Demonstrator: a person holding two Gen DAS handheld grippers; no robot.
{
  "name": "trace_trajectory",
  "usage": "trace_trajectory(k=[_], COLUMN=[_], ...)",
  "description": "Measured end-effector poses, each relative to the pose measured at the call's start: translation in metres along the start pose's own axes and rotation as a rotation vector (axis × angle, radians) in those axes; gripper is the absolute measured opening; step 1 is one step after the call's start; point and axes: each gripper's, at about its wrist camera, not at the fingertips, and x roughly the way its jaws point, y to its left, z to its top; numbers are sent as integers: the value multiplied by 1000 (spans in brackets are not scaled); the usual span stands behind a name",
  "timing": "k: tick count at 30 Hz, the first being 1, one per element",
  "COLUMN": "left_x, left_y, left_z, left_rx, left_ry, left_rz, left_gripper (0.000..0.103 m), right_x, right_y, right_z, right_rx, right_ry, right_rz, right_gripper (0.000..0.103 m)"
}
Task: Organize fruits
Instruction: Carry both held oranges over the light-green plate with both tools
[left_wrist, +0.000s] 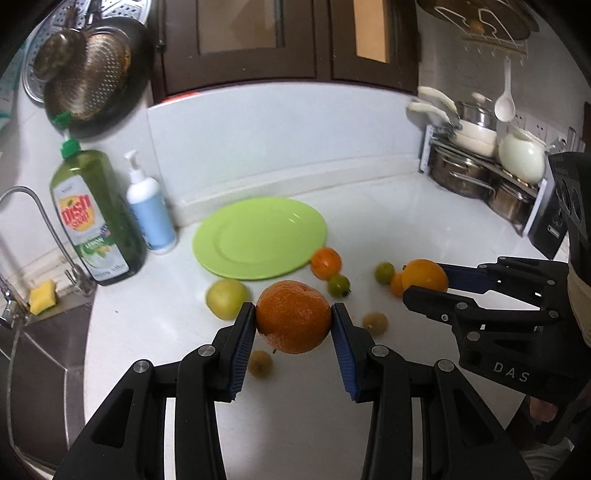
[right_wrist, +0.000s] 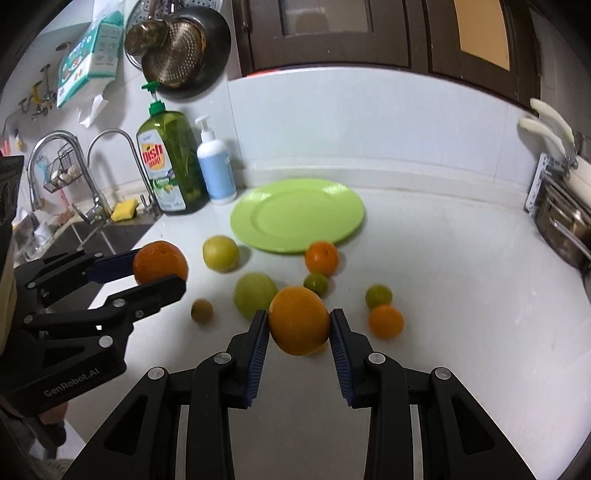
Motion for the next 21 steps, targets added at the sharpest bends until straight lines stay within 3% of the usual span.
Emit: trace_trajectory(k=[9,21], left_x=[-4,22], left_y=[21,48], left_z=[30,67], left_rx=[-20,-65], left_ry=[-57,-60], left_rz=[41,44], left_gripper=[41,41], right_x=[3,31], right_y=[7,6], right_z=[36,81], right_rx=[-26,-41], right_ry=[-62,-85], right_rz=[-6,-1], right_gripper=[34,34])
